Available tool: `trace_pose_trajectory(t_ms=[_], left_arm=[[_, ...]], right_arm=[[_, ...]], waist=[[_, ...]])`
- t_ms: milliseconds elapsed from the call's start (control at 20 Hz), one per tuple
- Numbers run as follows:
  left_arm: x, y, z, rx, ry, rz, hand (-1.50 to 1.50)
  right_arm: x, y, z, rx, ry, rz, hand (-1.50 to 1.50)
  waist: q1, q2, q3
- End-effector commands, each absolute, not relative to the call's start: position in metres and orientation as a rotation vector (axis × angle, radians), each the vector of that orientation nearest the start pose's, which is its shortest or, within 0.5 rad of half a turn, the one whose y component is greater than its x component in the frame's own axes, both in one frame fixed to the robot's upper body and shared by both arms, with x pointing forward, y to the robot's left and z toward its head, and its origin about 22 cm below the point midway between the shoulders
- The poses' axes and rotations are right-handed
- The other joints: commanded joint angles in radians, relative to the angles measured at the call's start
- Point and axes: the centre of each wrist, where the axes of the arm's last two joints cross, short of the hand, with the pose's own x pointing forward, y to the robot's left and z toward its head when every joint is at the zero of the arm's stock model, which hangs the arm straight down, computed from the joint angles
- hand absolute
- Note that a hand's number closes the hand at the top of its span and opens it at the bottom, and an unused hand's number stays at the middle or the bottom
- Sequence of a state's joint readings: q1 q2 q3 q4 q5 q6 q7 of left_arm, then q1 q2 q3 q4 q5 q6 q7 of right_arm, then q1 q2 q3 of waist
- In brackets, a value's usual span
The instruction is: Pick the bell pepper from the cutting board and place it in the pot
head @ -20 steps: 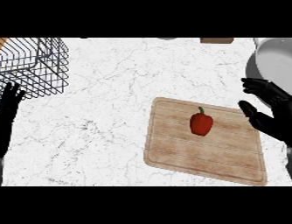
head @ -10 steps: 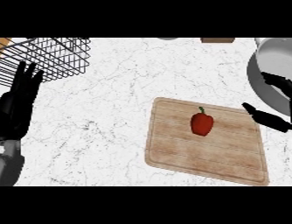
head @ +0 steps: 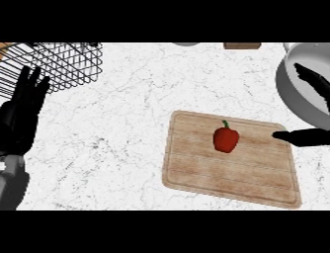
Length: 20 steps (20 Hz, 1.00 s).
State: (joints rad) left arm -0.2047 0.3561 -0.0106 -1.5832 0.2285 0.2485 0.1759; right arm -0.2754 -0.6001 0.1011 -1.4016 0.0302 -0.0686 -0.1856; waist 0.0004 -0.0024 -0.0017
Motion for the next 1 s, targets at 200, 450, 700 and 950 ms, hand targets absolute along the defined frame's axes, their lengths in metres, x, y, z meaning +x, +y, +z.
trace_pose_trajectory(t_ms=[200, 450, 700, 950], left_arm=[[0.295, 0.275, 0.087, 0.195, -1.604, 0.072, 0.0], [0.293, 0.284, 0.102, 0.176, -1.626, 0.055, 0.0], [0.28, 0.264, 0.077, 0.2, -1.616, 0.074, 0.0], [0.291, 0.276, 0.085, 0.203, -1.604, 0.058, 0.0]], right_arm=[[0.307, -0.279, 0.118, -0.452, -1.41, 1.039, -1.5], [0.318, -0.246, 0.13, -0.463, -1.223, 1.155, -1.5], [0.313, -0.202, 0.126, -0.426, -1.142, 1.18, -1.5], [0.319, -0.2, 0.116, -0.409, -1.135, 1.161, -1.5]], waist=[[0.003, 0.0, -0.001], [0.013, 0.002, 0.0], [0.004, 0.001, 0.001], [0.001, 0.002, 0.002]])
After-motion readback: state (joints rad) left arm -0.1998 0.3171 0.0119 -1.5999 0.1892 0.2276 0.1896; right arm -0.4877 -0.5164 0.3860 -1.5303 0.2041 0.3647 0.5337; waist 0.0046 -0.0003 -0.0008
